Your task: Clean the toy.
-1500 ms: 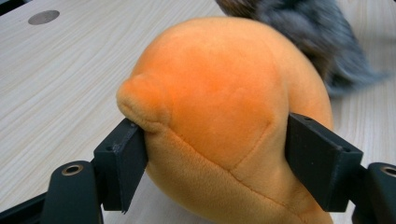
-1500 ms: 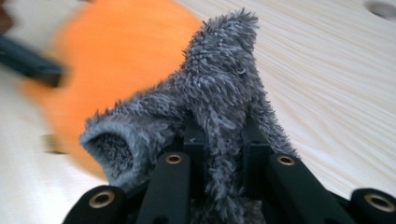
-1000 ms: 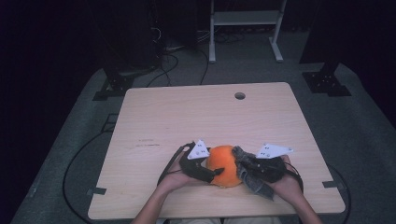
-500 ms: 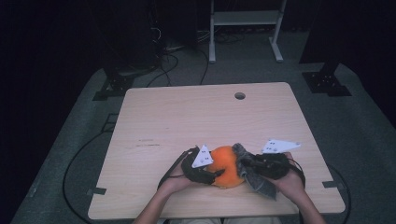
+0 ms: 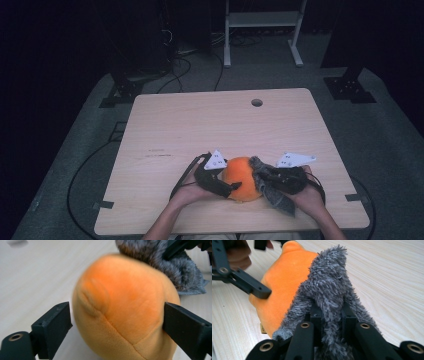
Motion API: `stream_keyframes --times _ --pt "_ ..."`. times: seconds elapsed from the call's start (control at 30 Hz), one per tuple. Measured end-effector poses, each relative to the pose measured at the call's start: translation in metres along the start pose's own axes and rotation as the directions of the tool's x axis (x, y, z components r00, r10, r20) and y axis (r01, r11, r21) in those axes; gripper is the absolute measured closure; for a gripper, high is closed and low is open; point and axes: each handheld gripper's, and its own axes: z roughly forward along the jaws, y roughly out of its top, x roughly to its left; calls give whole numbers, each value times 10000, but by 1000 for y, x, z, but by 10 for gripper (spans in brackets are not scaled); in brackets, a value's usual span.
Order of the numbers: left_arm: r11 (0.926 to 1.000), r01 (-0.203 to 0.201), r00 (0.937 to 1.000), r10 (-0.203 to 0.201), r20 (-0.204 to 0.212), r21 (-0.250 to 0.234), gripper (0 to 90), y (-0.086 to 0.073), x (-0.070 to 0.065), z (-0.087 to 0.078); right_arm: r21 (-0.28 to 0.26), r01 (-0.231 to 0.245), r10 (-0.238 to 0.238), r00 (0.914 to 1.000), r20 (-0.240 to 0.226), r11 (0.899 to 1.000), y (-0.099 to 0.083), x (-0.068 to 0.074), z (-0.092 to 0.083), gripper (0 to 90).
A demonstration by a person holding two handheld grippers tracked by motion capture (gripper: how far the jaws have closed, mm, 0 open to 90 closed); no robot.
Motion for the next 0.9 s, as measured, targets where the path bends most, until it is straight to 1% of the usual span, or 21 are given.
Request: stream_keyframes --times 0.03,0.1,0.13,0.17,0.2,0.23,0.27,0.3,0.33,0.4,0.43,0.47,0.5,0.53,0.6,0.63,0.73,0.8,0.83,0.87,0.9 --pt "9997 -215 9996 212 -175 -151 211 -1 -2 0 51 -18 18 10000 30 10000 0 0 0 761" --pt "9968 -491 9981 467 -396 -631 345 1 -5 -4 35 -4 4 9998 203 10000 1 -1 -3 762" --pt "9890 -944 9940 872 -664 -1142 400 5 -8 -8 -181 28 -21 9993 363 9998 5 0 -9 764" --pt "9890 -944 9940 872 -664 -1142 405 5 -8 -8 -368 39 -26 9993 366 9993 8 1 -13 764" --pt "9845 -1468 9862 1382 -910 -954 403 6 -12 -7 -531 53 -37 9995 301 9986 10 2 -16 764" --pt "9833 -1596 9835 1508 -997 -873 402 5 -13 -6 -694 77 -60 9997 244 9976 12 3 -17 764" --pt "9818 -1729 9806 1641 -1070 -786 402 3 -14 -4 -703 136 -118 9996 267 9974 13 4 -15 764" --pt "9818 -1729 9806 1641 -1070 -786 402 3 -14 -4 -590 181 -164 9994 289 9981 13 5 -12 763" --pt "9806 -1856 9779 1780 -1097 -633 402 2 -14 -4 -497 183 -170 9995 280 9986 11 5 -9 763" --pt "9823 -1782 9801 1720 -988 -576 401 -1 -11 -4 -353 47 -38 9997 244 9994 6 -2 -4 763" --pt "9821 -1798 9799 1737 -977 -566 401 -2 -11 -4 -353 47 -38 9997 244 9994 6 -2 -4 763" --pt "9819 -1804 9802 1746 -931 -579 397 -2 -11 -5 -120 -201 206 9989 429 9997 1 -11 -2 762" --pt "9818 -1807 9804 1750 -905 -586 397 -2 -11 -5 -120 -201 206 9989 429 9997 1 -11 -2 762" --pt "9805 -1879 9794 1826 -864 -573 392 -2 -11 -4 8 -431 430 9974 571 9991 -2 -17 -5 763" --pt "9797 -1921 9786 1868 -867 -577 390 -2 -12 -4 -11 -486 486 9974 541 9988 -2 -17 -7 763" --pt "9782 -1996 9772 1943 -856 -576 388 -2 -13 -4 -189 -495 503 9978 443 9986 1 -15 -11 763" --pt "9764 -2095 9749 2044 -886 -529 388 -2 -13 -4 -741 -255 248 9996 -112 9969 10 -4 -15 762" --pt "9749 -2183 9728 2140 -884 -427 388 -3 -14 -5 -560 115 -114 9999 21 9984 12 1 -10 760" --pt "9747 -2204 9725 2167 -855 -366 388 -3 -14 -5 -460 127 -125 9999 33 9989 10 1 -7 759" --pt "9755 -2176 9732 2143 -835 -328 387 -4 -13 -6 -313 -5 9 9999 117 9995 5 -5 -5 759" --pt "9763 -2139 9743 2106 -804 -340 387 -4 -12 -6 -313 -5 9 9999 117 9995 5 -5 -5 759"
